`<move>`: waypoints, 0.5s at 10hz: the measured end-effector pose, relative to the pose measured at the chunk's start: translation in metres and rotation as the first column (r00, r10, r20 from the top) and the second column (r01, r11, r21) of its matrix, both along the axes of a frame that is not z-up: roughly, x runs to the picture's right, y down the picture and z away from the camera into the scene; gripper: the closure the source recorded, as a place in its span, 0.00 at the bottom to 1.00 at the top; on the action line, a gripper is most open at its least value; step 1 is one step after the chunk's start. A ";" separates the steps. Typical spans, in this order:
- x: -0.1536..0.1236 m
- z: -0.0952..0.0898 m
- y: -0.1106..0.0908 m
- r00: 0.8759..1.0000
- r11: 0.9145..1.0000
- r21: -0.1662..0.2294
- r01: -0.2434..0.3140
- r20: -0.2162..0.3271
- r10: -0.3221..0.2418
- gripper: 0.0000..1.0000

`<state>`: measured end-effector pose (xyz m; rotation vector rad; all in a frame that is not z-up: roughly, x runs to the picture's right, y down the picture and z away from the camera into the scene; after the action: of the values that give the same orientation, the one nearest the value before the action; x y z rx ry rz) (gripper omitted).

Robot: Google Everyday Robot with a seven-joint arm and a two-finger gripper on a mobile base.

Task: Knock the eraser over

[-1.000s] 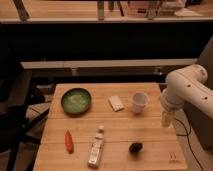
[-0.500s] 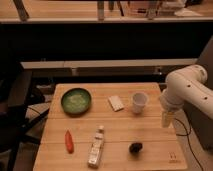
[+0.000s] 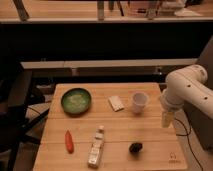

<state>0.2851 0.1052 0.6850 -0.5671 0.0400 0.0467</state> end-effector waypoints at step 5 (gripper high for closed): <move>-0.020 -0.007 0.021 1.000 1.000 -0.019 0.014 0.018 -0.013 0.20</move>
<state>0.2656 0.1258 0.6783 -0.5859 0.0267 0.0279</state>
